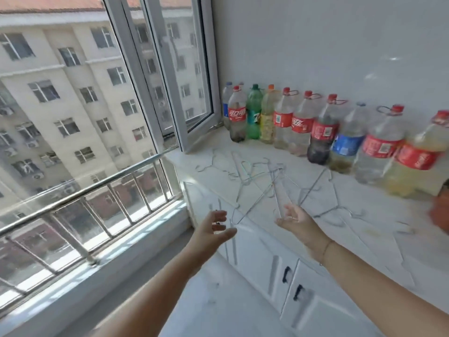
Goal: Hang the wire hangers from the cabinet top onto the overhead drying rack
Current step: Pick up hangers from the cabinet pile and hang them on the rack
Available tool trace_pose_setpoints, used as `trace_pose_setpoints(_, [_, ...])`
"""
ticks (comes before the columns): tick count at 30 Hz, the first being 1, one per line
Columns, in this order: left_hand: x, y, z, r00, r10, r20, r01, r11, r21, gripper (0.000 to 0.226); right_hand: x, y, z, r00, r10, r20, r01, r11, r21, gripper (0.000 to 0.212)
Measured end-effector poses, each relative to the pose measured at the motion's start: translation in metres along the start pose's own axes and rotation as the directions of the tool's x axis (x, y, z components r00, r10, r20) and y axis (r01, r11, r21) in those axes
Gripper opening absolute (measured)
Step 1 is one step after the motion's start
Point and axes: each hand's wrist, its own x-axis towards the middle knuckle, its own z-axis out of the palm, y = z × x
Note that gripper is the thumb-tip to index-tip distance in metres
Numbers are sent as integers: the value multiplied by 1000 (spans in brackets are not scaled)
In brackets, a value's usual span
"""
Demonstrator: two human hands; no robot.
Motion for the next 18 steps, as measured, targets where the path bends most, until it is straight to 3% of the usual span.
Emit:
trace_pose_setpoints(8, [110,-32,43,984,-177,-30,178,984,24,37,68,46,-63,983,173,-57,-171,985,36,56])
trace_pose_setpoints(15, [224,-62,29,933,-359,-34,357,932,-59,42,159,50,-51,969,234,-79,-226,969,103,42])
trace_pose_setpoints(18, [269,-71,28,910,-414,-18,413,909,-49,31,199,43,-33,962,272,-27,-263,948,177,36])
